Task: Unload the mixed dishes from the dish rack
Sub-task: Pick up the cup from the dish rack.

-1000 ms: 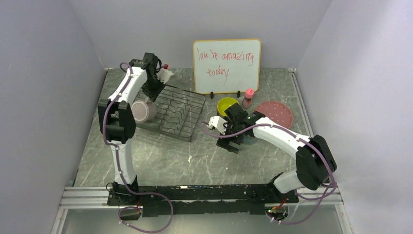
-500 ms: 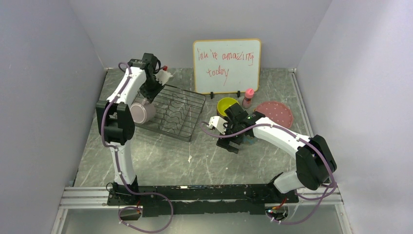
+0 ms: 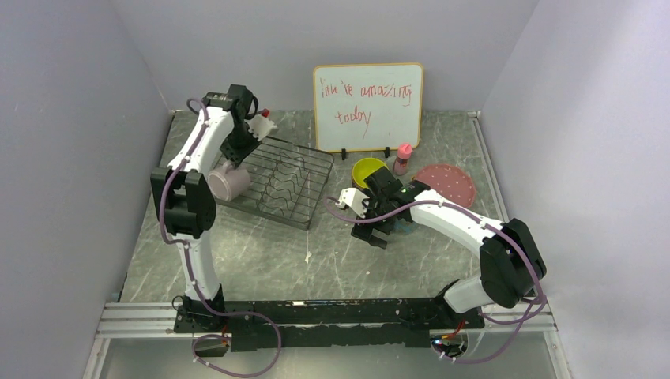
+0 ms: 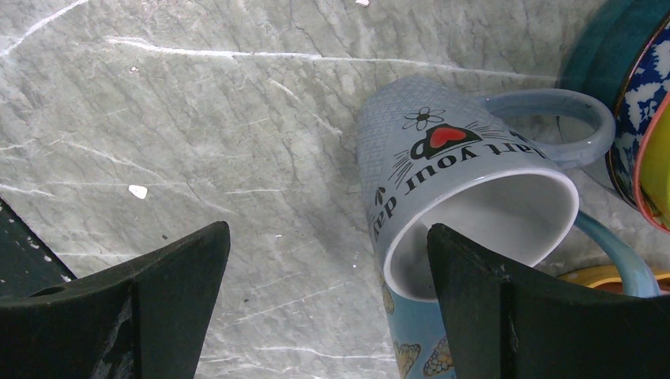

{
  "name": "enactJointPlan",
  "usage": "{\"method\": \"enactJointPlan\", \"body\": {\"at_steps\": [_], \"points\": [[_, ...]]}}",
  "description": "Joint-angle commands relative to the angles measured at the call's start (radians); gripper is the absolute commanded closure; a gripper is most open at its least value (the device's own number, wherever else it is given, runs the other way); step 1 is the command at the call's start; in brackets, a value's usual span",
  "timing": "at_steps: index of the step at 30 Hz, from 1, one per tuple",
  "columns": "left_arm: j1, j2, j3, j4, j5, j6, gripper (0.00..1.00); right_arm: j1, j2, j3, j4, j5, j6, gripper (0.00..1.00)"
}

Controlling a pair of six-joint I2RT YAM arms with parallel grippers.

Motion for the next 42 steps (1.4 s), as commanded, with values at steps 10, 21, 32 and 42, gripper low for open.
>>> {"method": "enactJointPlan", "body": {"at_steps": [10, 21, 32, 42], "points": [[-0.005, -0.175, 0.0, -0.011, -0.091, 0.099, 0.98, -0.003, -0.017, 0.009, 0.018, 0.0, 0.005, 0.01], [-0.005, -0.256, 0.001, 0.078, 0.021, 0.067, 0.97, -0.022, -0.08, 0.075, 0.024, -0.022, 0.043, 0.01], [-0.028, -0.354, -0.004, 0.13, 0.219, 0.005, 0.98, -0.127, -0.137, 0.293, 0.037, -0.174, 0.133, 0.01], [-0.088, -0.412, 0.032, 0.14, 0.446, -0.103, 0.98, -0.163, -0.164, 0.434, 0.128, -0.441, 0.228, 0.01]]}}
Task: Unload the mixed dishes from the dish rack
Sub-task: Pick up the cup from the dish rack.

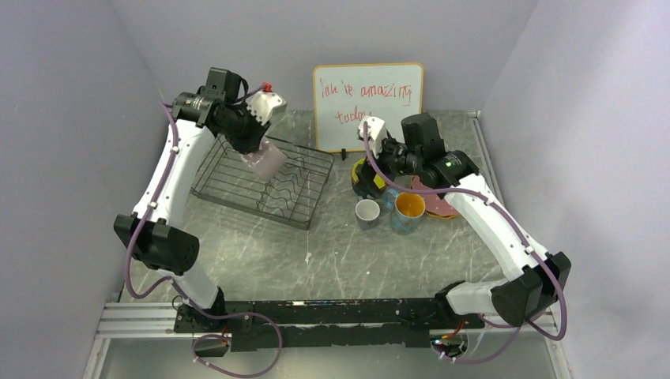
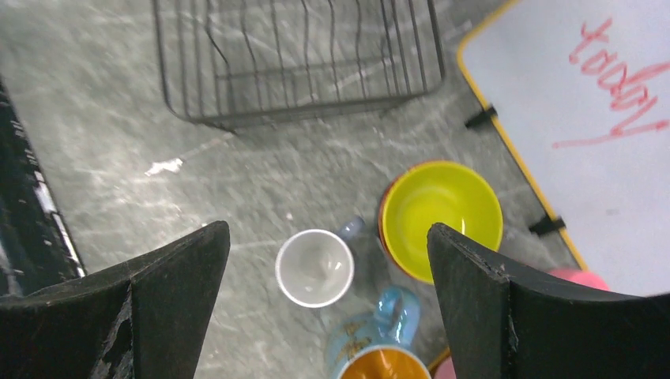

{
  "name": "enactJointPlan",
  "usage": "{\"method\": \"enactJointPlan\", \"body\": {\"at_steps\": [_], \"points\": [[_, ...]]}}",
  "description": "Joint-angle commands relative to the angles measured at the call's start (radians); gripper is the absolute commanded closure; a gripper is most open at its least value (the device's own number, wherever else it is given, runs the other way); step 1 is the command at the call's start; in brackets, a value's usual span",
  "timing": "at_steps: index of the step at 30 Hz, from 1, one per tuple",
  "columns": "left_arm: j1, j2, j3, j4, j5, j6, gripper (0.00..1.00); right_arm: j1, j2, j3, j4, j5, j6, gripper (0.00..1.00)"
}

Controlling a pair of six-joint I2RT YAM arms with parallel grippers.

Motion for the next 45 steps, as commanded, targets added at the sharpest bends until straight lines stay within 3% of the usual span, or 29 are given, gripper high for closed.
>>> {"method": "enactJointPlan", "body": {"at_steps": [1, 12, 21, 31, 45], "points": [[-0.026, -0.079, 0.047, 0.088, 0.182, -0.079, 0.98, -0.009, -0.031, 0.081, 0.08, -0.203, 0.05, 0.01], [-0.093, -0.157, -0.033, 0.201, 0.473, -0.238, 0.97, -0.009, 0.015, 0.151, 0.018, -0.469, -0.046, 0.01], [-0.17, -0.234, -0.181, 0.34, 0.59, -0.297, 0.97, -0.012, 0.018, 0.149, 0.002, -0.513, -0.052, 0.02], [-0.222, -0.258, -0.242, 0.379, 0.679, -0.323, 0.97, -0.027, 0.03, 0.101, -0.047, -0.615, -0.105, 0.04], [-0.229, -0.248, -0.281, 0.442, 0.729, -0.394, 0.98, -0.007, 0.163, 0.136, -0.191, -0.729, -0.175, 0.27]]}}
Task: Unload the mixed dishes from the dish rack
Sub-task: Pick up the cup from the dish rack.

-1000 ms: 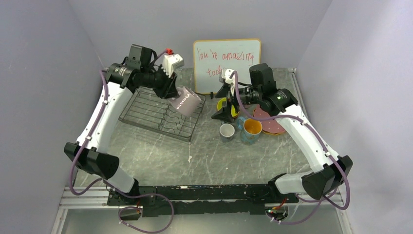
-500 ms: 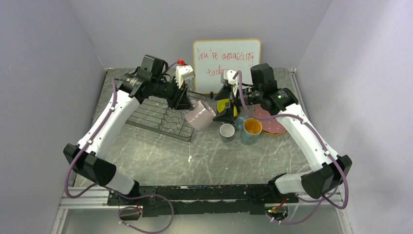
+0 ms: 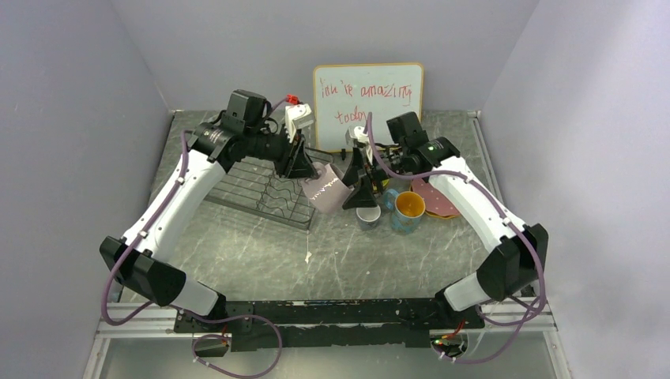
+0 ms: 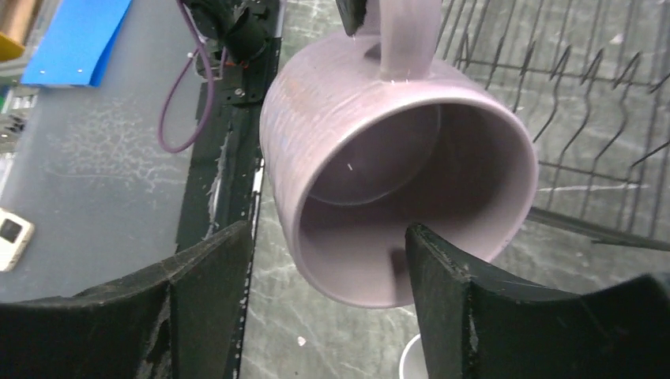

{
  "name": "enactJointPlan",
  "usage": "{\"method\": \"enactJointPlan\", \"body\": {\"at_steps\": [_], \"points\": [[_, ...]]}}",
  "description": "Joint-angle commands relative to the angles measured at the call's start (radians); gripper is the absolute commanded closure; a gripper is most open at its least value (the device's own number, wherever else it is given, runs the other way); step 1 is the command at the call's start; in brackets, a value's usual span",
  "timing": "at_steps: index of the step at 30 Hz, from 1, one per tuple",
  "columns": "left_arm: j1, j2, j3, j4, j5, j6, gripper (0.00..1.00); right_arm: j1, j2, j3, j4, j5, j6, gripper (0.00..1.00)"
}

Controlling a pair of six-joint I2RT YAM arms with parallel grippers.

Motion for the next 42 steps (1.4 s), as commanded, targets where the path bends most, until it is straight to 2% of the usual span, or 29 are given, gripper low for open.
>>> {"method": "enactJointPlan", "body": {"at_steps": [1, 21, 22, 24, 25, 26, 27, 32, 36, 38, 40, 41, 42], "points": [[-0.004, -0.037, -0.005, 0.12, 0.102, -0.053, 0.98, 0.022, 0.019, 0.048, -0.05, -0.067, -0.048, 0.28], [-0.005, -0.033, -0.052, 0.181, 0.077, -0.089, 0.98, 0.047, 0.094, 0.089, -0.093, -0.153, -0.062, 0.57], [-0.004, -0.035, -0.056, 0.182, 0.076, -0.086, 0.97, 0.047, 0.094, 0.091, -0.094, -0.151, -0.063, 0.6], [-0.005, -0.038, -0.065, 0.187, 0.07, -0.082, 0.97, 0.047, 0.088, 0.088, -0.09, -0.145, -0.062, 0.73], [-0.005, -0.039, -0.07, 0.19, 0.066, -0.081, 0.98, 0.047, 0.084, 0.085, -0.085, -0.143, -0.06, 0.81], [-0.005, -0.042, -0.076, 0.193, 0.064, -0.08, 0.98, 0.046, 0.08, 0.081, -0.076, -0.14, -0.051, 0.94], [-0.005, -0.043, -0.079, 0.196, 0.062, -0.077, 0.98, 0.047, 0.075, 0.077, -0.063, -0.135, -0.039, 1.0], [-0.005, -0.043, -0.098, 0.209, 0.039, -0.051, 0.96, 0.044, 0.047, 0.074, -0.062, -0.098, -0.039, 1.0], [-0.004, -0.025, -0.078, 0.174, 0.014, -0.021, 0.85, 0.035, 0.009, 0.052, -0.052, -0.051, -0.043, 1.0], [-0.005, -0.032, -0.073, 0.171, -0.011, -0.021, 0.51, 0.031, -0.014, 0.033, -0.046, -0.013, -0.047, 1.0], [-0.005, -0.05, -0.076, 0.178, -0.031, -0.015, 0.24, 0.025, -0.037, 0.011, -0.043, 0.023, -0.058, 1.0], [-0.005, -0.055, -0.073, 0.17, -0.033, -0.005, 0.08, 0.023, -0.047, 0.001, -0.044, 0.043, -0.065, 1.0], [-0.004, -0.059, -0.065, 0.157, -0.039, 0.003, 0.06, 0.02, -0.056, -0.007, -0.05, 0.061, -0.075, 1.0]]}}
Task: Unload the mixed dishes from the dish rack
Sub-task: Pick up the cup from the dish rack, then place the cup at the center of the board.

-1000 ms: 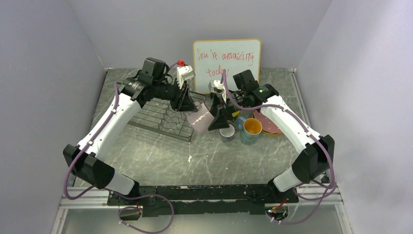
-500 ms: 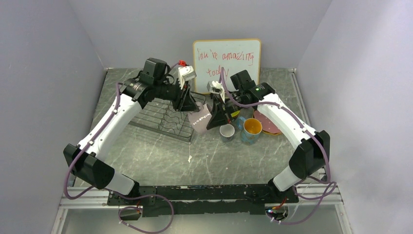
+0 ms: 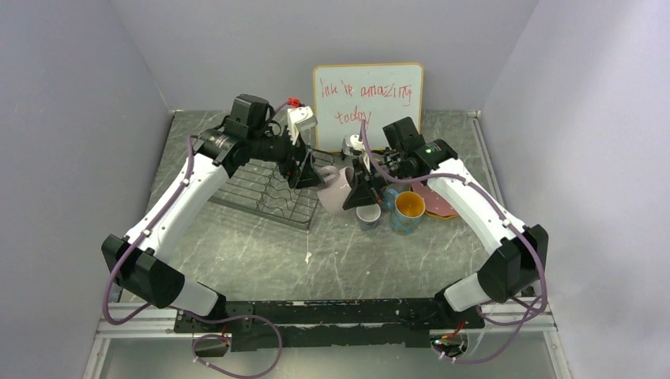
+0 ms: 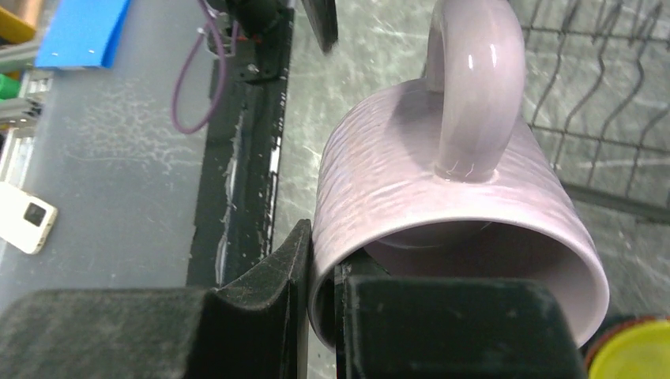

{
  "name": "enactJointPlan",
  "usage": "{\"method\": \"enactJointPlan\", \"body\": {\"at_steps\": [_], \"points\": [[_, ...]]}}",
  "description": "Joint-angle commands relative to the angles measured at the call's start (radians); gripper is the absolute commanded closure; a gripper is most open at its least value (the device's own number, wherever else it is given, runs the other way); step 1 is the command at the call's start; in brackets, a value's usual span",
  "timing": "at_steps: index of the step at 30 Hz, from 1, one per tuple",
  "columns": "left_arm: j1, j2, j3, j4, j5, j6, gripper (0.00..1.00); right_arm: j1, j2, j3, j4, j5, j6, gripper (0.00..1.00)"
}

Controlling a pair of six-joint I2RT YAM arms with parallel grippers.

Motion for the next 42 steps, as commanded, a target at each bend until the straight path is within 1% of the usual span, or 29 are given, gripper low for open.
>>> {"method": "enactJointPlan", "body": {"at_steps": [1, 8, 12, 15, 21, 25, 30, 36, 42], "points": [[0.004, -0.05, 0.044, -0.013, -0.045, 0.026, 0.06, -0.016, -0.093, -0.016, 0.034, 0.072, -0.063, 1.0], [0.005, -0.1, 0.061, -0.069, -0.132, 0.088, 0.05, -0.017, -0.146, -0.036, -0.133, 0.224, -0.196, 1.0], [0.005, -0.118, 0.051, -0.074, -0.197, 0.11, 0.05, -0.007, -0.207, -0.077, -0.199, 0.358, -0.242, 1.0], [0.007, -0.121, 0.039, -0.051, -0.265, 0.105, 0.05, 0.016, -0.25, -0.119, -0.237, 0.481, -0.256, 1.0], [0.014, -0.12, 0.021, -0.011, -0.413, 0.106, 0.05, 0.077, -0.309, -0.22, -0.288, 0.618, -0.239, 1.0], [0.023, -0.13, -0.009, 0.02, -0.517, 0.117, 0.05, 0.128, -0.339, -0.301, -0.268, 0.687, -0.213, 1.0], [0.046, -0.13, -0.027, 0.047, -0.578, 0.095, 0.05, 0.152, -0.336, -0.396, -0.212, 0.754, -0.207, 1.0], [0.092, -0.132, -0.03, 0.073, -0.609, 0.06, 0.05, 0.173, -0.323, -0.485, -0.107, 0.798, -0.197, 1.0], [0.112, -0.13, -0.036, 0.078, -0.602, 0.054, 0.05, 0.205, -0.309, -0.556, -0.003, 0.833, -0.181, 1.0]]}}
